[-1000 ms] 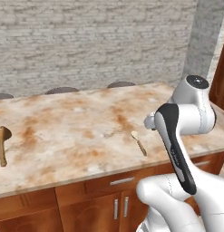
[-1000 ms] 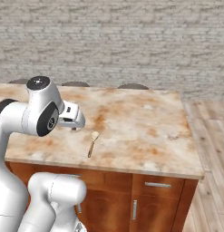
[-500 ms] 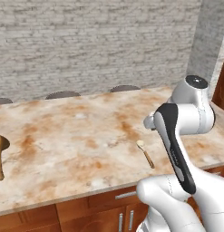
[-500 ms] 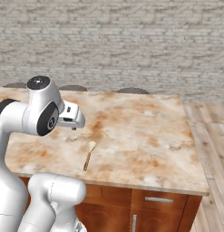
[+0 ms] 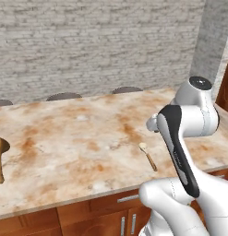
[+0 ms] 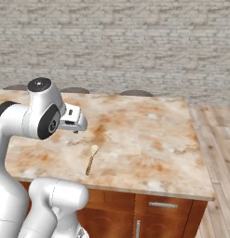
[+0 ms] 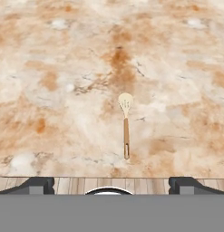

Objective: Organize the utensils by type. Pick up the wooden spoons from the counter and place them in the open cabinet. Then pick up the metallic utensils from the counter and place them in the open drawer.

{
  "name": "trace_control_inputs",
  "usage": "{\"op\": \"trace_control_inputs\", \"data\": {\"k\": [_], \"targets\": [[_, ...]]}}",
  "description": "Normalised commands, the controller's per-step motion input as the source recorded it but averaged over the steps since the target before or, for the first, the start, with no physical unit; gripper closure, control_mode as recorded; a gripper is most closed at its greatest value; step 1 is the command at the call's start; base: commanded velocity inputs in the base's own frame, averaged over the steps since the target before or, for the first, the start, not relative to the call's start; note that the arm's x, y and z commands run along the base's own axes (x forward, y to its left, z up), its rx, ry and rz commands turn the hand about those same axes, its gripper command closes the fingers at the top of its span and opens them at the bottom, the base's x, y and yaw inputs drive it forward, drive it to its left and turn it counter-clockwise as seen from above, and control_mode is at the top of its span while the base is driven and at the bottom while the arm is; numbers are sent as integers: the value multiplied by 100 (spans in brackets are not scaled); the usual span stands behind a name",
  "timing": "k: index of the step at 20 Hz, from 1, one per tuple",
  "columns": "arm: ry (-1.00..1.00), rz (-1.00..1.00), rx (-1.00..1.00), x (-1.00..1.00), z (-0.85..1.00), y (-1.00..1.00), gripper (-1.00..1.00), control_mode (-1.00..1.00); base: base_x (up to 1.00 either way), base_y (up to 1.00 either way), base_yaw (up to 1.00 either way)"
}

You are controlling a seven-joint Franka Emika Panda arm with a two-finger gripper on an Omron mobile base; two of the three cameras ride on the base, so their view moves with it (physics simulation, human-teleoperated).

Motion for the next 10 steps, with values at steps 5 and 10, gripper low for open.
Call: {"op": "trace_control_inputs", "data": {"k": [5, 10], "targets": [[0, 0, 0, 0, 0, 0, -100, 100, 0, 0, 0], [23, 0, 0, 11, -14, -2, -100, -100, 2, 0, 0]]}}
